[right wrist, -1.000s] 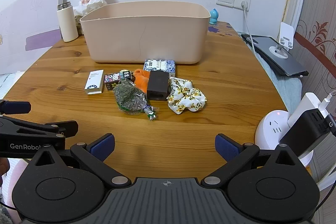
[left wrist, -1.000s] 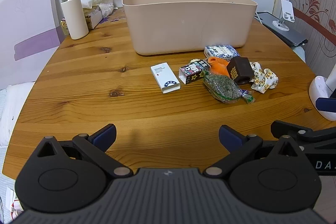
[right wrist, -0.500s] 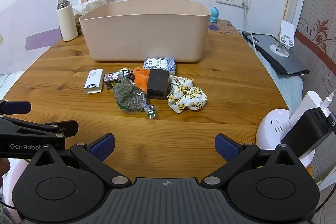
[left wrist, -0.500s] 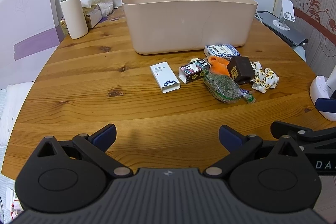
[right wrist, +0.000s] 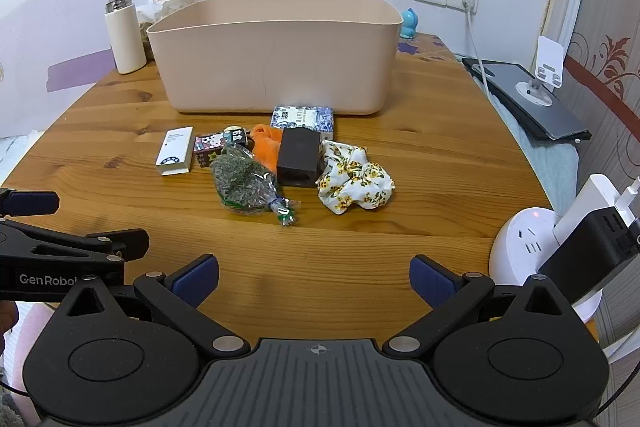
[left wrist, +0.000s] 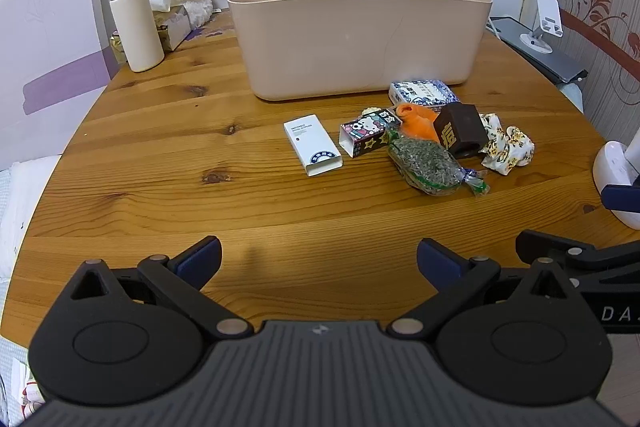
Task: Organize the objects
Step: 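Move both tools toward the items in front of the beige bin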
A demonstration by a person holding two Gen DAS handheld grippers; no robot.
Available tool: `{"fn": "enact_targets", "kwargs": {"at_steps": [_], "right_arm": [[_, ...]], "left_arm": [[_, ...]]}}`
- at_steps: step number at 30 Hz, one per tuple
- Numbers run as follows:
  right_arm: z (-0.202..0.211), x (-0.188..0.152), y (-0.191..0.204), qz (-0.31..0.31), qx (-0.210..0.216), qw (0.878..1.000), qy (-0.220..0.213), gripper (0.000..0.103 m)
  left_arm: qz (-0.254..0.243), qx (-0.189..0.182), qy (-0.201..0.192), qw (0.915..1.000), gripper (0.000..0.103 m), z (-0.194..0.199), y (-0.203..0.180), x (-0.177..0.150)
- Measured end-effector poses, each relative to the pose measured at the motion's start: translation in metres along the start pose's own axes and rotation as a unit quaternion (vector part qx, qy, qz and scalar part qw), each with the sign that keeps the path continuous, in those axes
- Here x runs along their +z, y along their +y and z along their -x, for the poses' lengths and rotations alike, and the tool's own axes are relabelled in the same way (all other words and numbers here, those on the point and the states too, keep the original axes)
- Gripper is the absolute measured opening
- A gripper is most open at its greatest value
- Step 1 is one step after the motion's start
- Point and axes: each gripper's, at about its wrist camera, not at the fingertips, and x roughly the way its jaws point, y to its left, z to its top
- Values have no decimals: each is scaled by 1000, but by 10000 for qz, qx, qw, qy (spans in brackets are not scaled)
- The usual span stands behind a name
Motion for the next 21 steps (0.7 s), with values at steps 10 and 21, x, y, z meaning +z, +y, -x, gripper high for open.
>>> {"fn": "enact_targets", "kwargs": {"at_steps": [10,21], "right_arm": [[-13,1,-5,-1,-69,9999,149,103],[-48,6,-19,35,-501,9974,508,103]], "left_arm": [[-105,-1,103,9999,103,-15,-1,4],[237,11,499,9985,103,-55,16,14]]}}
